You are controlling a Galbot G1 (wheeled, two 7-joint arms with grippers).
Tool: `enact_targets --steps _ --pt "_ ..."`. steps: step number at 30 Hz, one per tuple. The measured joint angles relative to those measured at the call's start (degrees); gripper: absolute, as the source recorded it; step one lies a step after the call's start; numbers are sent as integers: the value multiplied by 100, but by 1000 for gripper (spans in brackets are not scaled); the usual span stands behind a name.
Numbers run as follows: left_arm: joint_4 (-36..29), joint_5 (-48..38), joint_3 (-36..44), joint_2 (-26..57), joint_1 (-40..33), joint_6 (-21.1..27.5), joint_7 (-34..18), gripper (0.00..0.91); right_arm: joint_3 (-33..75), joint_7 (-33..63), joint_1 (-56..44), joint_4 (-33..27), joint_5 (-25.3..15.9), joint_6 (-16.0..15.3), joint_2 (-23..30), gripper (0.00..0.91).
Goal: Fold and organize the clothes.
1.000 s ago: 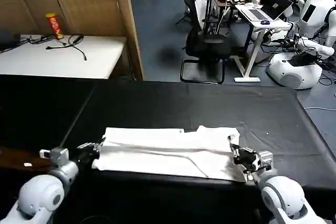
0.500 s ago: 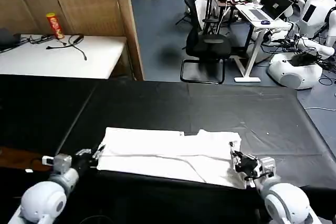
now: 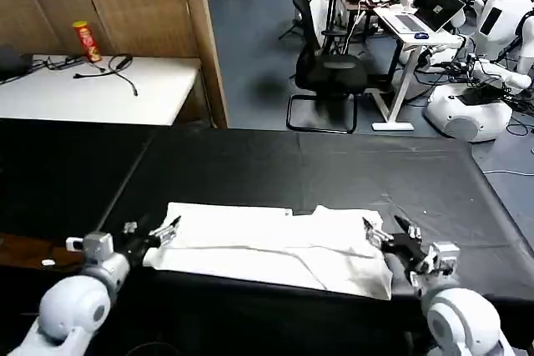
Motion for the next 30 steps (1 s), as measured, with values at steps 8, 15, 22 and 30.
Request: enact_targets --steps 8,15,22,30 --pt "776 -173 224 -180 -698 68 131 878 -289 278 466 -676 7 -5 203 878" --pt "1152 -215 287 -279 -890 61 219 868 -337 377 617 -1000 47 -36 320 878" --pt "1332 -157 370 -333 -988 29 105 146 -354 383 627 -1097 10 -70 438 156" --pt "1427 -37 388 -386 -969 -46 102 0 -378 305 558 -1126 -212 98 575 10"
